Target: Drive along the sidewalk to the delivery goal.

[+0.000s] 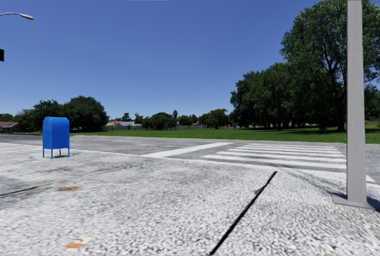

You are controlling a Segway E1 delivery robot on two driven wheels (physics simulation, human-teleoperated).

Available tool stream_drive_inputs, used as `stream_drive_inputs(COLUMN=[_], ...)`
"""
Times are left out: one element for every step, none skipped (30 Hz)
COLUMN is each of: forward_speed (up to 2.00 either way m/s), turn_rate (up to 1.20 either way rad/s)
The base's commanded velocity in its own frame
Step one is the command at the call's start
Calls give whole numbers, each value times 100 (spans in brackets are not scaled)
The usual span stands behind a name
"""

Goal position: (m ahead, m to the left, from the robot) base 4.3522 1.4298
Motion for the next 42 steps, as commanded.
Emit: stream_drive_inputs(forward_speed=[180,180,179,178,178,177,171,160,160,154,149,148,148,147,145,145,141,136,136,134,132,132,132,131,131,131,131,131,131,131,130,130,128,127,127,123,120,119,119,118,118,118], turn_rate=[44,44,44,42,42,40,39,39,39,39,39,38,38,34,32,32,31,31,31,33,37,39,39,40,40,41,41,41,41,41,41,41,41,41,41,43,45,46,46,46,46,46])
